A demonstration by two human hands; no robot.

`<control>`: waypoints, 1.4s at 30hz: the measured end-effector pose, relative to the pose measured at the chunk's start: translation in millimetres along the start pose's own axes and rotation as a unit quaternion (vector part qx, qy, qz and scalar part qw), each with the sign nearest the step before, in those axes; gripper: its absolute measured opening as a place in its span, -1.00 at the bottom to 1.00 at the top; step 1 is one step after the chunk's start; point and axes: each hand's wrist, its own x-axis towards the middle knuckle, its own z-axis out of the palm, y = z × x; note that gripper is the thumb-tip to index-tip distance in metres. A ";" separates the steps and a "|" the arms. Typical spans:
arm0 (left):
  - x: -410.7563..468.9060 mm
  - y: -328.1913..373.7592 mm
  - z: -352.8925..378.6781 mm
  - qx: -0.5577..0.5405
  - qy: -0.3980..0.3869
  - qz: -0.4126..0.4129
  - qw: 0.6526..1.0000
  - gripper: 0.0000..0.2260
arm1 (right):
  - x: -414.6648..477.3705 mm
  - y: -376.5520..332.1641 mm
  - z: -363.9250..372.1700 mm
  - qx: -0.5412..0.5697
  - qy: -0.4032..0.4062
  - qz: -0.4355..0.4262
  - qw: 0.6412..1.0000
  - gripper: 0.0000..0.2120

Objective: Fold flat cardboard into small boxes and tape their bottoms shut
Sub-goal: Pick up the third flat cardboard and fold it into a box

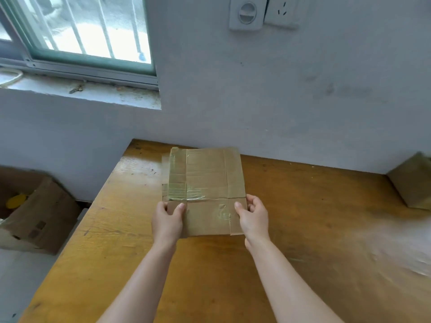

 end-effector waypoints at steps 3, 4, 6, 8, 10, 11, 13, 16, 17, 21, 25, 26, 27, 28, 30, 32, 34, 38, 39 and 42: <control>-38.1 5.1 17.6 -0.014 -0.019 0.019 1.000 -0.85 | -18.2 4.0 -43.1 0.008 0.020 -0.006 1.000 -0.59; -52.4 6.2 24.7 -0.021 -0.028 0.023 0.999 -0.86 | -24.4 5.5 -59.0 0.010 0.030 -0.009 0.999 -0.58; -82.5 7.5 39.8 -0.027 -0.047 0.029 0.998 -0.88 | -36.0 10.6 -92.4 0.013 0.051 -0.013 0.999 -0.58; -116.2 8.1 58.1 -0.026 -0.063 0.034 0.997 -0.87 | -49.3 17.1 -130.7 0.019 0.068 -0.016 0.997 -0.59; -144.6 7.4 74.2 -0.030 -0.076 0.041 0.996 -0.87 | -59.2 23.7 -163.4 0.023 0.078 -0.016 0.997 -0.60; -164.2 7.4 84.8 -0.026 -0.084 0.045 0.995 -0.87 | -65.7 27.9 -185.6 0.025 0.084 -0.018 0.996 -0.60; -202.6 7.4 105.0 -0.013 -0.092 0.053 0.994 -0.87 | -76.9 36.1 -228.7 0.027 0.095 -0.025 0.995 -0.63; -257.7 6.1 135.9 -0.014 -0.104 0.061 0.993 -0.88 | -92.8 50.3 -291.5 0.027 0.114 -0.041 0.992 -0.71; -274.2 5.5 146.2 -0.019 -0.111 0.061 0.992 -0.88 | -97.4 54.6 -310.3 0.026 0.121 -0.045 0.991 -0.73; -329.7 4.2 183.7 -0.016 -0.146 0.063 0.987 -0.87 | -113.4 70.3 -376.9 0.009 0.155 -0.050 0.987 -0.77; -366.1 8.6 223.2 -0.001 -0.175 0.078 0.982 -0.88 | -115.9 80.4 -431.9 0.015 0.180 -0.042 0.983 -0.79; -372.7 10.2 233.7 0.004 -0.180 0.084 0.980 -0.89 | -114.2 82.3 -443.7 0.018 0.185 -0.037 0.982 -0.79; -378.3 11.6 244.3 0.009 -0.187 0.088 0.978 -0.89 | -111.5 84.2 -454.9 0.023 0.190 -0.030 0.981 -0.79; -383.0 13.0 255.3 0.014 -0.194 0.092 0.977 -0.87 | -108.1 86.4 -465.5 0.027 0.195 -0.024 0.980 -0.79; -390.6 16.0 277.6 0.024 -0.209 0.094 0.973 -0.80 | -98.9 89.8 -486.1 0.032 0.204 -0.016 0.978 -0.79; -395.0 19.3 302.6 0.029 -0.222 0.091 0.970 -0.72 | -86.5 91.2 -505.5 0.037 0.205 -0.003 0.978 -0.79; -397.1 23.4 328.5 0.031 -0.231 0.088 0.968 -0.67 | -72.4 89.6 -524.8 0.032 0.211 0.003 0.977 -0.78; -401.8 33.1 377.6 0.026 -0.256 0.088 0.962 -0.73 | -45.2 80.6 -563.2 0.029 0.220 0.003 0.975 -0.84; -404.0 35.6 388.0 0.027 -0.261 0.086 0.961 -0.73 | -39.4 78.6 -571.8 0.030 0.222 0.006 0.975 -0.84; -411.3 41.9 414.8 0.039 -0.270 0.082 0.958 -0.67 | -23.9 76.8 -593.4 0.042 0.228 0.018 0.973 -0.89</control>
